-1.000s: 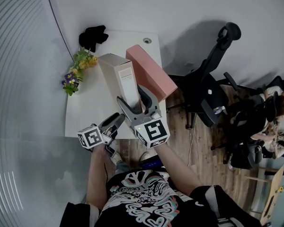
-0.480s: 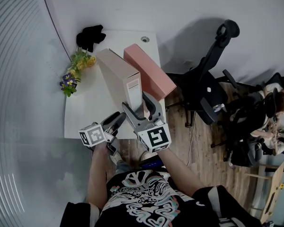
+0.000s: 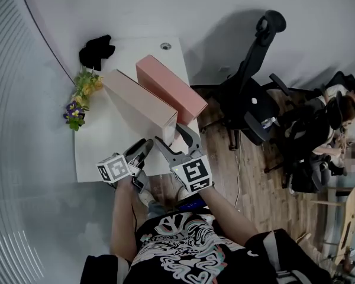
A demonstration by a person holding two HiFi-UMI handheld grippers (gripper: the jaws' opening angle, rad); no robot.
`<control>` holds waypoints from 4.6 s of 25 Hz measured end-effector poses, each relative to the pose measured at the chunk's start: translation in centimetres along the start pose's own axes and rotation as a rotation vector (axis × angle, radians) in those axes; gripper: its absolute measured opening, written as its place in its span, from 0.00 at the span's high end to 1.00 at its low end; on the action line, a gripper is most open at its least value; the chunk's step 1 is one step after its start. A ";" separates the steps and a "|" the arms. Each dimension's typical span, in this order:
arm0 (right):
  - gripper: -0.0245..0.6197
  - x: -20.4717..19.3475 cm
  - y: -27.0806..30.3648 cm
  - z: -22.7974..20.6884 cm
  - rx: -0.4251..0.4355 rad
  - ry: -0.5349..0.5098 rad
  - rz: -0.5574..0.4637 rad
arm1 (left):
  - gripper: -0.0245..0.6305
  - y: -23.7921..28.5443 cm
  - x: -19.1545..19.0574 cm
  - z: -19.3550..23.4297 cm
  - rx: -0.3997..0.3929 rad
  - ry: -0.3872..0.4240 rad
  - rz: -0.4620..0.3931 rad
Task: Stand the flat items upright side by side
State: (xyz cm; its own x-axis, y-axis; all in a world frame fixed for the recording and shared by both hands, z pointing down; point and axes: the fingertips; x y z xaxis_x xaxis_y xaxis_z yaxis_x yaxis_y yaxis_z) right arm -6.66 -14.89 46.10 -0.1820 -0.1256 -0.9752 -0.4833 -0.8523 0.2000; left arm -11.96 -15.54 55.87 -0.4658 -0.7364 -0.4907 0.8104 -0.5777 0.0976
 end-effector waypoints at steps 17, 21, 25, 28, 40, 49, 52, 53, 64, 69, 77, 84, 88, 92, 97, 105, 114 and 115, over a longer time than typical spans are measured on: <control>0.53 -3.1 -1.9 -1.1 -0.009 0.018 0.071 | 0.67 1.5 -2.2 0.5 0.028 -0.058 0.032; 0.54 -3.2 -2.0 -1.4 -0.016 0.021 0.074 | 0.67 1.8 -2.3 0.4 0.024 -0.063 0.028; 0.54 -3.0 -2.2 -1.6 -0.021 0.019 0.078 | 0.67 2.1 -2.3 0.2 0.026 -0.061 0.031; 0.54 -2.9 -2.3 -1.8 -0.025 0.012 0.081 | 0.67 2.3 -2.3 0.1 0.027 -0.058 0.033; 0.54 -3.1 -2.3 -2.6 -0.080 0.010 0.094 | 0.67 3.5 -2.0 0.3 0.020 -0.042 0.053; 0.54 -3.2 -2.4 -2.6 -0.087 -0.012 0.089 | 0.67 3.3 -1.3 0.8 0.045 -0.040 0.015; 0.55 -3.1 -2.5 -2.6 -0.082 -0.010 0.085 | 0.67 2.9 -1.0 0.5 0.052 -0.028 0.001; 0.55 -3.1 -2.6 -2.7 -0.081 -0.009 0.084 | 0.67 2.8 -1.0 0.4 0.053 -0.020 0.000; 0.61 -2.3 -4.4 -2.8 -0.032 0.000 0.050 | 0.67 1.7 0.5 -2.9 0.131 0.155 -0.113; 0.73 -1.5 -5.8 -3.7 -0.015 0.045 0.010 | 0.72 0.8 1.1 -5.6 0.171 0.287 -0.171; 0.94 -0.5 -8.0 -6.1 -0.029 0.082 -0.008 | 0.88 0.1 1.3 -10.0 0.275 0.506 -0.252; 0.96 -0.6 -10.2 -7.9 -0.008 0.159 -0.026 | 0.96 -0.9 0.8 -12.4 0.344 0.593 -0.337; 0.96 -0.9 -11.0 -8.9 -0.038 0.124 -0.011 | 0.96 -1.4 0.6 -13.7 0.378 0.662 -0.390; 0.96 -0.7 -11.6 -9.2 -0.046 0.112 -0.009 | 0.96 -2.1 0.7 -14.1 0.391 0.673 -0.423; 0.96 -0.7 -12.1 -9.0 -0.046 0.108 -0.014 | 0.96 -2.1 -0.2 -14.4 0.392 0.676 -0.402; 0.96 -0.9 -12.2 -9.2 -0.038 0.095 -0.004 | 0.96 -1.7 -0.8 -14.6 0.393 0.683 -0.382; 0.96 -1.5 -12.3 -9.5 -0.033 0.095 0.008 | 0.96 -1.1 -1.0 -14.2 0.398 0.664 -0.368; 0.96 -1.6 -12.3 -9.6 -0.033 0.097 0.007 | 0.96 -1.0 -1.1 -14.2 0.397 0.666 -0.365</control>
State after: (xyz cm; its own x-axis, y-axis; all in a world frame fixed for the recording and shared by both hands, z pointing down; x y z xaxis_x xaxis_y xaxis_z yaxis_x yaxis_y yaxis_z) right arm 7.80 -9.09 44.25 -0.1008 -0.1792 -0.9786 -0.4535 -0.8673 0.2055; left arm -7.18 -9.14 44.00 -0.2666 -0.1921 -0.9445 0.4084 -0.9101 0.0698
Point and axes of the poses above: the fingertips, and each gripper's own axes: y forward along the fingers, z to its left, x out of its top, and after that the axes turned 3 degrees about -z, right-handed
